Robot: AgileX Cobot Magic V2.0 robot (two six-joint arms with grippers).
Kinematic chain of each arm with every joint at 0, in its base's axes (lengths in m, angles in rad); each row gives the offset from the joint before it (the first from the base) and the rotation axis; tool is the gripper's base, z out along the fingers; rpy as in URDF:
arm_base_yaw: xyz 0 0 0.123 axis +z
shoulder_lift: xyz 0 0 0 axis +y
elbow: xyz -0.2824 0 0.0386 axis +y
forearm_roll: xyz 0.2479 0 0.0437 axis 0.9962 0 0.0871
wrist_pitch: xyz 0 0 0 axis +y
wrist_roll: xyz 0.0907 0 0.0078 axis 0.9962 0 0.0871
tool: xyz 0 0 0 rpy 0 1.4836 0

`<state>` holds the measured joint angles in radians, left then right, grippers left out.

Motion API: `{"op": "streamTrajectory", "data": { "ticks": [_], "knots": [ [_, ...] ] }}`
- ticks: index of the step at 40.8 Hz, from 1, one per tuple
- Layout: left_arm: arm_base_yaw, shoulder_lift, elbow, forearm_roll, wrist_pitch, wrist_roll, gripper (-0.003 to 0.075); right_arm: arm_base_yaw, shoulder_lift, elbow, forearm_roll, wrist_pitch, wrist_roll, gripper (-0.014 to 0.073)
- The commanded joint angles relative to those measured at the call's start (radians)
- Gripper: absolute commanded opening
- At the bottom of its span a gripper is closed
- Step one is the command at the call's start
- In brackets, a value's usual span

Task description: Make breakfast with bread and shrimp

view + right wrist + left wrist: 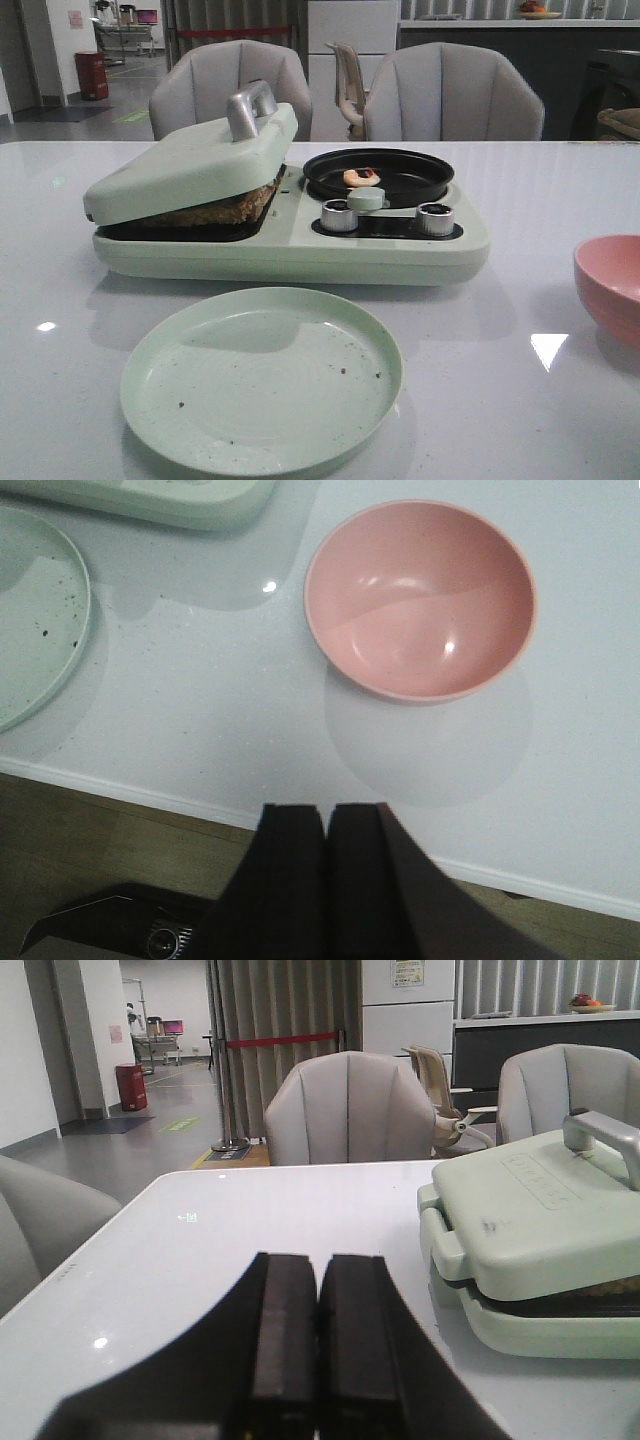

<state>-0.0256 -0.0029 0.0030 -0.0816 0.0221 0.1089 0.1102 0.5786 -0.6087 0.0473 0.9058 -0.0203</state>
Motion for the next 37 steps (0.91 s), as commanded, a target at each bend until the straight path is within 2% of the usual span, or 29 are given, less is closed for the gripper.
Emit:
{"op": "streamTrajectory", "data": {
  "ticks": [1, 24, 28, 32, 37],
  "knots": [
    [-0.007, -0.022, 0.004, -0.007, -0.092, -0.005, 0.011, 0.0, 0.001, -0.023, 0.0, -0.057, -0.001, 0.0036],
    [-0.007, -0.022, 0.004, -0.007, -0.092, -0.005, 0.011, -0.015, -0.035, 0.001, -0.001, -0.086, -0.006, 0.0036],
    [-0.007, -0.022, 0.004, -0.007, -0.092, -0.005, 0.011, -0.078, -0.116, 0.074, -0.001, -0.216, -0.006, 0.0036],
    [-0.007, -0.022, 0.004, -0.007, -0.092, -0.005, 0.011, -0.134, -0.228, 0.18, -0.002, -0.412, -0.006, 0.0036],
    [-0.007, -0.022, 0.004, -0.007, -0.092, -0.005, 0.011, -0.152, -0.355, 0.323, -0.001, -0.624, -0.006, 0.0036]
  ]
}}
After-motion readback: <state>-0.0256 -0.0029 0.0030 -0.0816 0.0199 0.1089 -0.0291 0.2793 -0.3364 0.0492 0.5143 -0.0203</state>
